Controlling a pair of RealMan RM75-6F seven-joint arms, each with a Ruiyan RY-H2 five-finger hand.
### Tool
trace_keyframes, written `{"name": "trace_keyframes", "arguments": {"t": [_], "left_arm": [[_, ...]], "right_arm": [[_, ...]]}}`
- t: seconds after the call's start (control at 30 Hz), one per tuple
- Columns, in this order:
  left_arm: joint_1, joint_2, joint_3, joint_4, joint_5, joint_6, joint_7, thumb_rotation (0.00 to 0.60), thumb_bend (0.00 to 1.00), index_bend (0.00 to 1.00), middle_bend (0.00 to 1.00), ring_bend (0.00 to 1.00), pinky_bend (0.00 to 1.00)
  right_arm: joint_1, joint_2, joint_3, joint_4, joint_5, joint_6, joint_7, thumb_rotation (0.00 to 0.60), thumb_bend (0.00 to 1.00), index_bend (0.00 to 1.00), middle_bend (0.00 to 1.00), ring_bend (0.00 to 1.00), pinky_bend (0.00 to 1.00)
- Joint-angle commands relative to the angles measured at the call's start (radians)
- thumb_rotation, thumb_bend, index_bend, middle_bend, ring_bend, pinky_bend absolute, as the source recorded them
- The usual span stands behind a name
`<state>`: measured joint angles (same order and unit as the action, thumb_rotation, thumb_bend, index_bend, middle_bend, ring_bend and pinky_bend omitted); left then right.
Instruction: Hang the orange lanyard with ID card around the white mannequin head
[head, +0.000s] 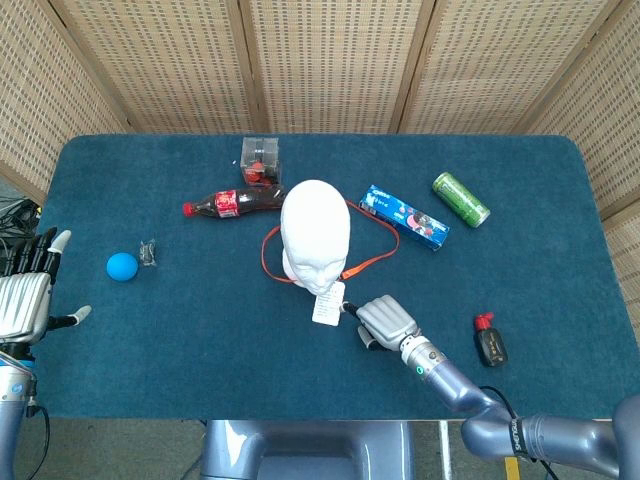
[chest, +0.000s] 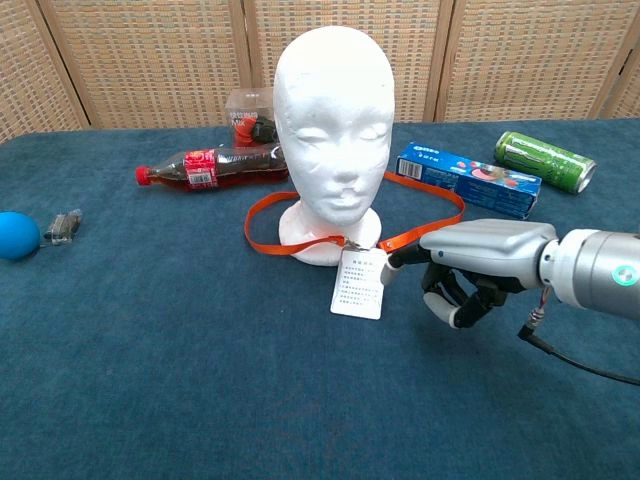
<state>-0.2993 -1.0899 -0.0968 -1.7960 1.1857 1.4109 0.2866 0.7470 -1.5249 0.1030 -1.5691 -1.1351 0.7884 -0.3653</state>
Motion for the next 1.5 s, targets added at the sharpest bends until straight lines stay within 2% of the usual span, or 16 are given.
{"name": "trace_keyframes", "arguments": {"t": [0.03,0.27,0.63,1.17,1.27,1.5], "left_arm": [[0.003,0.003,-0.004,0.005,-0.003,-0.008,-0.009,0.6,0.0,0.0,0.0,0.0,0.0],[0.011,0.013,-0.012,0.014,-0.005,-0.022,-0.037,0.6,0.0,0.0,0.0,0.0,0.0],[0.019,0.015,-0.019,0.01,0.005,-0.03,-0.04,0.6,0.0,0.0,0.0,0.0,0.0],[0.026,0.016,-0.027,0.008,0.015,-0.038,-0.043,0.6,0.0,0.0,0.0,0.0,0.0],[0.027,0.016,-0.028,0.009,0.016,-0.04,-0.043,0.6,0.0,0.0,0.0,0.0,0.0],[0.029,0.015,-0.032,0.01,0.015,-0.045,-0.042,0.6,0.0,0.0,0.0,0.0,0.0]], "right_arm": [[0.022,-0.041,0.007,0.023,0.061,-0.003,-0.044,0.6,0.84,0.25,0.75,0.65,0.83],[0.042,-0.071,-0.002,0.035,0.133,-0.003,-0.087,0.6,0.84,0.28,0.76,0.65,0.83],[0.051,-0.079,-0.033,0.002,0.122,0.009,-0.098,0.6,0.84,0.28,0.76,0.64,0.83],[0.052,-0.038,-0.124,-0.109,-0.007,0.003,-0.116,0.6,0.84,0.29,0.76,0.65,0.83],[0.052,-0.006,-0.159,-0.147,-0.068,0.003,-0.134,0.6,0.84,0.29,0.76,0.64,0.83],[0.062,0.075,-0.185,-0.182,-0.18,-0.002,-0.113,0.6,0.84,0.3,0.76,0.64,0.83]]}}
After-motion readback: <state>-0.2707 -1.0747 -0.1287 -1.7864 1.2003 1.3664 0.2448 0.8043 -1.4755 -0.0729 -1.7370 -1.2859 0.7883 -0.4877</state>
